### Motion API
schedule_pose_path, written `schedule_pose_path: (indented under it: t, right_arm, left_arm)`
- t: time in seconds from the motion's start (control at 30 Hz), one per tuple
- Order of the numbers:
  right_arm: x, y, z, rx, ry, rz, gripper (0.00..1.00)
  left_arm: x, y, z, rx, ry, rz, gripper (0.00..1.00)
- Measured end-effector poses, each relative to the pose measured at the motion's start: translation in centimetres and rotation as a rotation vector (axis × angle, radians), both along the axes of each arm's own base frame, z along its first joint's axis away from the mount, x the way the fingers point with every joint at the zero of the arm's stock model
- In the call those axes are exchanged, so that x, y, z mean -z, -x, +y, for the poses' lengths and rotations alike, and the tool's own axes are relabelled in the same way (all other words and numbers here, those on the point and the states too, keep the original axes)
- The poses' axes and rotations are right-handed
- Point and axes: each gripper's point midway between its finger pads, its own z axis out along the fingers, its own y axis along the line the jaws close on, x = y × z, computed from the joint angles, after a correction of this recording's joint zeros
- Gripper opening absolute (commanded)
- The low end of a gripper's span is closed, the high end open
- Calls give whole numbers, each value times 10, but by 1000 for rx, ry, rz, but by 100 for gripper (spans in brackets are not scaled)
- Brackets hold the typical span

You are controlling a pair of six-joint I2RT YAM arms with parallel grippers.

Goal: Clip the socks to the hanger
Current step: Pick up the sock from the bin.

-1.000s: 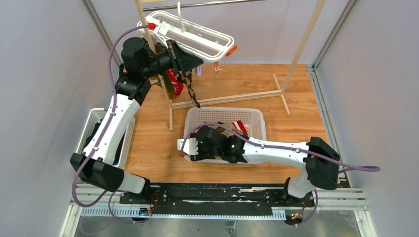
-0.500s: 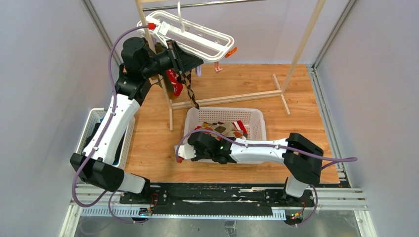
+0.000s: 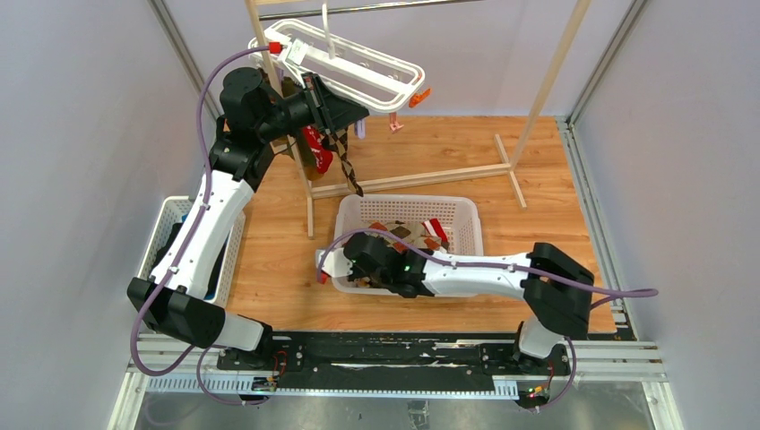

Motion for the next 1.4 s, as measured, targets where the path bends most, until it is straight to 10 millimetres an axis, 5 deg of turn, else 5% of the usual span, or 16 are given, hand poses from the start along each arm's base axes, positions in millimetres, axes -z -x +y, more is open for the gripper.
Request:
schedule_pose_path:
  t: [0.17,0.4,0.5,0.6,0.73,0.83,0.93,1.33,1.4]
  right_arm:
    - [-31,3,-7,48,-175,59,0]
    - [-112,1,-27,90,-561,133,0]
    - [-122,5,-29,81,-649,172,0]
    - [-112,11,-25,71,-657,228,0]
    - [-72,21,-14,75,-625,340,0]
    - [-31,26,-11,109,-585,420,18]
    - [-11,27,-11,149,-575,459,29]
    - [-26,9,-10,222,-686,393,36]
    - [-26,8,-10,227,-687,392,25]
  left_arm:
    - [1,0,0,0,-1,4,0]
    - [0,2,1,1,-4,4,0]
    - [0,3,1,3,-3,2,0]
    - [0,3,1,4,-3,2,0]
    - [0,4,0,7,-4,2,0]
    - [0,4,0,7,-4,2,0]
    - [0,4,1,7,-4,2,0]
    - [0,5,0,11,-4,4,0]
    - [0,5,0,14,-4,4,0]
